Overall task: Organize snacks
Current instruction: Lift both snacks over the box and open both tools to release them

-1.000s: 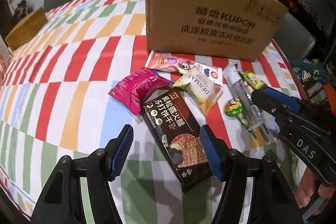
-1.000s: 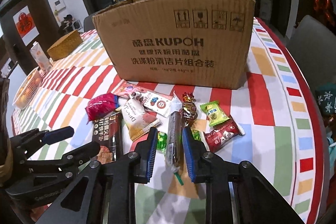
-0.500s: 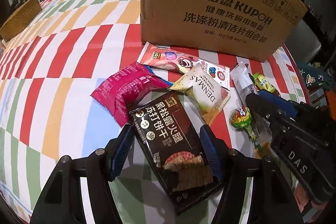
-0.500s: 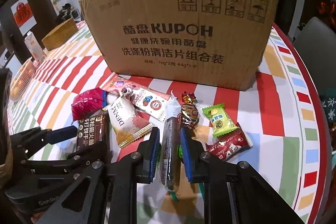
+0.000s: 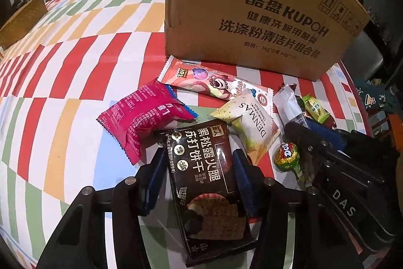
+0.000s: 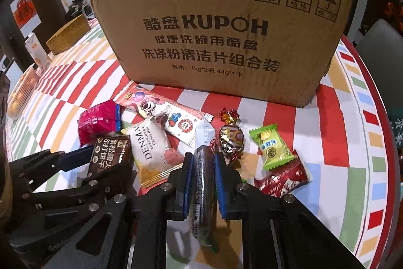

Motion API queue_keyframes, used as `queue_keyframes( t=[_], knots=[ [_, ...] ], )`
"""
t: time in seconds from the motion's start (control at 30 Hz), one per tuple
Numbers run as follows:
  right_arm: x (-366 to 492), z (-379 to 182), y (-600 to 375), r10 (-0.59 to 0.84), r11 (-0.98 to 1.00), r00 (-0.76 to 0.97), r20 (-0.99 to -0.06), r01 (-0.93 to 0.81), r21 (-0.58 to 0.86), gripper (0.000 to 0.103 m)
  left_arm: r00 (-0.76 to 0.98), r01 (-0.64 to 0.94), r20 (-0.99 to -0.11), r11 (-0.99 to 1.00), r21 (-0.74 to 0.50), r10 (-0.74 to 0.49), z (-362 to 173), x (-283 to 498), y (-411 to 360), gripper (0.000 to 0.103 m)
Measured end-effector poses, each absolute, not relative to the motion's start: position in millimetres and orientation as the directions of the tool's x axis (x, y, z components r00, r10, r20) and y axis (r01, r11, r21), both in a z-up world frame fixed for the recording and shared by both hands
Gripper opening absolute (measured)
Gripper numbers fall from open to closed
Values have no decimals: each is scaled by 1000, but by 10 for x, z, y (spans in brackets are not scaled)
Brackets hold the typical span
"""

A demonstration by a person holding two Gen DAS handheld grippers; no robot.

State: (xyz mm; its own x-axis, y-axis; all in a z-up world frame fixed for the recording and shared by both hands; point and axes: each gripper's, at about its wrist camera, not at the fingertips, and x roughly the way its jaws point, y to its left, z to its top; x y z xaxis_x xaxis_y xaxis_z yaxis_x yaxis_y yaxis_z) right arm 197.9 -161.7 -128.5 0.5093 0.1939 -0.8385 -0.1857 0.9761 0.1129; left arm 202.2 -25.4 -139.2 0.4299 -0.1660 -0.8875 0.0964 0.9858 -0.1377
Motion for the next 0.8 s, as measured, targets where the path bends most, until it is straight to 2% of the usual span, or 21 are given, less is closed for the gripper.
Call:
queue_keyframes(
  t=[0.33, 0.8],
  knots=[
    [1728, -1063, -1667, 197, 978, 568, -799, -176, 116, 17, 453, 93, -872, 983, -159, -184, -1257, 1830, -196, 50],
    [1456, -534, -1760, 245, 969, 666, -705, -187, 160, 17, 614, 145, -760, 977, -156, -213, -494, 1509, -151, 48]
  ],
)
